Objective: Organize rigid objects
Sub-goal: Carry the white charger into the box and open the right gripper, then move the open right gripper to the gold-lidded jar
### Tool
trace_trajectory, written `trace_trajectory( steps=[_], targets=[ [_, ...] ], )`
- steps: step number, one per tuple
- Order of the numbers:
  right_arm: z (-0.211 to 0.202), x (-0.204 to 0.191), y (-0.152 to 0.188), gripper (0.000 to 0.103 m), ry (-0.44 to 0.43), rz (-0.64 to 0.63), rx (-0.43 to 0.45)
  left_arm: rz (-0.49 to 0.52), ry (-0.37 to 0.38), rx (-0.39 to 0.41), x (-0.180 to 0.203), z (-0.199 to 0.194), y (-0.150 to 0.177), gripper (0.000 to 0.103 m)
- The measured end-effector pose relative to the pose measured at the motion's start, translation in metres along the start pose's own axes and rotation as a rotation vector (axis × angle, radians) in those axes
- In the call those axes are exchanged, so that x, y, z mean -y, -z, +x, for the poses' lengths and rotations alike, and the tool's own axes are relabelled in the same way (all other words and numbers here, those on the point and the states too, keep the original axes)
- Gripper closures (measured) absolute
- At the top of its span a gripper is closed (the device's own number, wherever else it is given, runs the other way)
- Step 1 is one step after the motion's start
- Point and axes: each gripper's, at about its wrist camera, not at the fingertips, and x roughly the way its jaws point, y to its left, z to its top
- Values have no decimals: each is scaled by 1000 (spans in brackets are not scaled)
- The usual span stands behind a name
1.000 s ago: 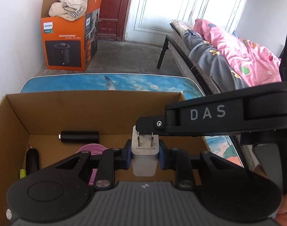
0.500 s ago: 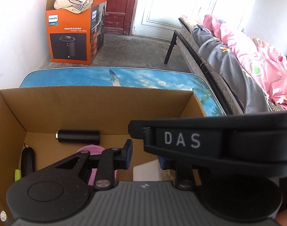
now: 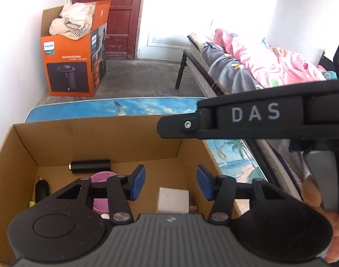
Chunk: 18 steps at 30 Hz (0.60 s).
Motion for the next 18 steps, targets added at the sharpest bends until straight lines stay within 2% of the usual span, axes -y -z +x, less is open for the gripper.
trace_trajectory(
  steps=[6,8,12,18],
  targets=[
    [-79,-11,33,75,-62,23,125,87,49,63,7,-59,29,18],
    [-102,-15,50,73,-77,23,169,117,63,74,5,-76,45,12],
    [-136,-24,97,70,-100,40,219,133,72,88,-6,-104,80,8],
    [-138,-34,158,63,-90,82,186,104,54,100,-33,-129,132,8]
  ],
)
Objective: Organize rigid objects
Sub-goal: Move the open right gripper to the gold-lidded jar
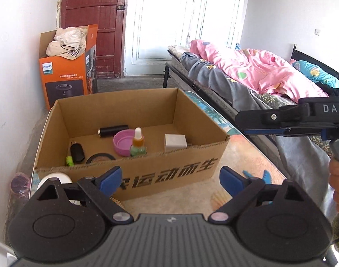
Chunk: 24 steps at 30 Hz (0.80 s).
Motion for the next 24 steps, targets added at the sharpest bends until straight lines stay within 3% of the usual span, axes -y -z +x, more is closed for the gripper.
trace_trajectory(
  steps=[6,11,21,24],
  targets=[
    [28,-8,43,62,-21,68,-86,-10,-62,-2,-15,-8,44,8],
    [67,-18,58,62,-32,99,-161,0,-108,-26,-21,4,68,8],
    [157,-26,70,66,-32,102,-293,-38,-143,-30,-44,44,87,9],
    [177,-28,71,66,-24,90,-325,-50,-146,-42,-48,54,88,14]
  ],
)
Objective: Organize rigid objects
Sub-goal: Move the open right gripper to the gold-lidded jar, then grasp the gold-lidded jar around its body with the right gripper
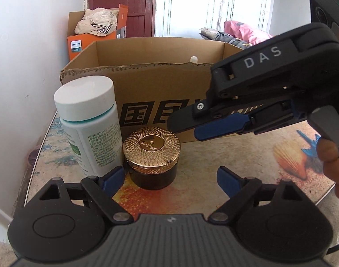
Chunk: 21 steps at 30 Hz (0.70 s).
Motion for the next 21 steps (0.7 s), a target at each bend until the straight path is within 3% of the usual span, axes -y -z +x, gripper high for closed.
trace_trajectory(
  steps=[8,21],
  targets=[
    [31,-5,-10,66,14,-30,-62,3,25,14,3,6,0,18],
    [-15,12,9,64,79,-1,-48,93,162,16,40,-2,6,18]
  ],
)
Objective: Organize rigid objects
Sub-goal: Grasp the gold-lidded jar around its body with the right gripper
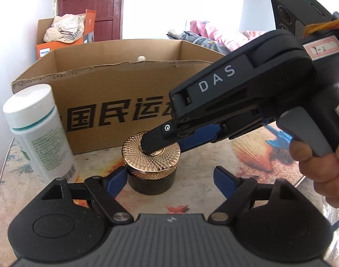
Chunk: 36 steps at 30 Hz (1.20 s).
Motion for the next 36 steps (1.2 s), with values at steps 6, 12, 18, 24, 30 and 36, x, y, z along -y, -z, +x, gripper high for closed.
trace_trajectory(
  steps=[6,12,18,24,30,36],
  targets=[
    [-31,20,22,64,21,69,35,69,74,-2,28,-2,4,18],
    [-49,37,40,65,-1,130,66,80,75,-8,35,1,5,20],
    [-54,48,41,65,0,166,96,100,14,-28,36,9,-1,31],
    [-51,51,43,65,-8,174,92,87,-11,-59,36,17,-7,41],
    [-48,49,44,66,-20,180,88,73,-22,-70,35,18,-8,46],
    [-48,45,49,66,-24,172,82,78,-28,-84,38,18,-7,46]
  ],
)
